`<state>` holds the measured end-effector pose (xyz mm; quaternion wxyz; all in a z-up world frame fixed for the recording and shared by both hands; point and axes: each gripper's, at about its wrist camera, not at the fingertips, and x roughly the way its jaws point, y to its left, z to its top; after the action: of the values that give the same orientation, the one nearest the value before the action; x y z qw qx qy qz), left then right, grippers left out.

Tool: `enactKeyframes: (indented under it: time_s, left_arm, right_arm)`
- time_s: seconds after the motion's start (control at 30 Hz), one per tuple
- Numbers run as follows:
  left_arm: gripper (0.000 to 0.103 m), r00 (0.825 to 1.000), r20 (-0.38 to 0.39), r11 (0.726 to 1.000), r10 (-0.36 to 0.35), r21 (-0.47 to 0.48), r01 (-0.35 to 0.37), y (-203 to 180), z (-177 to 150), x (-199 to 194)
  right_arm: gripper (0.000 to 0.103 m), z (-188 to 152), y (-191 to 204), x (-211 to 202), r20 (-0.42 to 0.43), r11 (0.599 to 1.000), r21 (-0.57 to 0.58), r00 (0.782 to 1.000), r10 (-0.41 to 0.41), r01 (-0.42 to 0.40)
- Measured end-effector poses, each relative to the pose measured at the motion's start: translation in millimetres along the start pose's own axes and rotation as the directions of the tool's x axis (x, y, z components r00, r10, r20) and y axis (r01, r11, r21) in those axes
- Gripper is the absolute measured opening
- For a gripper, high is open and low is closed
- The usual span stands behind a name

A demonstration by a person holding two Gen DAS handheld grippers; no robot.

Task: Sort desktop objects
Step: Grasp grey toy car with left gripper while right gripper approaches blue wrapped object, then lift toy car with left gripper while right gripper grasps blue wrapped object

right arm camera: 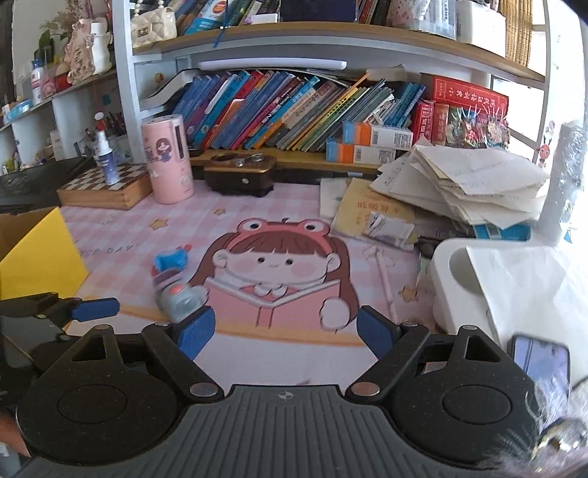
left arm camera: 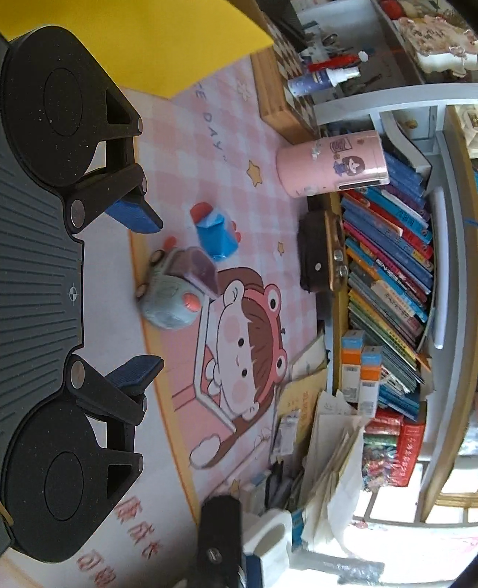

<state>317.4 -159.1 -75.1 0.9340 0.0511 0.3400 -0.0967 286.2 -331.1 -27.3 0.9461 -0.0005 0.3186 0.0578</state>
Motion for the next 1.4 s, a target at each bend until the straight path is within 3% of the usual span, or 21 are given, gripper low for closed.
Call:
enactKeyframes:
  time_s: [0.33, 0.47, 0.53, 0.67, 0.93, 1.07, 1.33, 1.4]
  left_arm:
    - [0.075, 1.0, -0.015, 0.992, -0.023, -0.122, 0.021, 12, 7, 50]
    - [0.07, 1.0, 0.014, 0.993, 0.0, -0.114, 0.001, 9, 8, 56]
    - [0.062, 1.0, 0.025, 0.995, 0.006, -0.102, -0.003, 7, 9, 57]
    - [0.062, 0.999, 0.03, 0.998, 0.023, -0.064, -0.021, 5, 8, 55]
    - [0.062, 0.998, 0.065, 0.998, 0.014, -0.064, -0.01, 20, -10, -8]
    - [0.062, 0.997, 0.056, 0.997, 0.058, -0.058, -0.054, 31, -26, -43]
    - [0.062, 0.987, 0.06, 0.973, 0.152, -0.187, -0.138, 49, -40, -104]
    - [0.062, 0.982, 0.073, 0.97, 0.172, -0.184, -0.156, 47, -41, -115]
  right_arm:
    - [0.084, 17, -4, 18, -0.022, 0.998, -0.057, 0.999, 0.03, -0.031]
    - [0.084, 21, -3, 22, -0.025, 0.997, -0.064, 0.999, 0.033, -0.034]
    - [0.084, 24, -3, 24, -0.026, 0.998, -0.061, 0.999, 0.032, -0.033]
    - [0.084, 26, -3, 24, -0.019, 0.997, -0.069, 0.999, 0.031, -0.032]
    - [0.084, 25, 1, 31, -0.03, 0.998, -0.047, 0.998, 0.05, -0.051]
    - [0.084, 25, 14, 43, -0.046, 0.994, -0.053, 0.994, 0.096, -0.098]
    - [0.084, 28, 59, 105, -0.109, 0.978, -0.057, 0.975, 0.195, -0.202]
    - [0.075, 27, 73, 121, -0.119, 0.97, -0.084, 0.969, 0.217, -0.227]
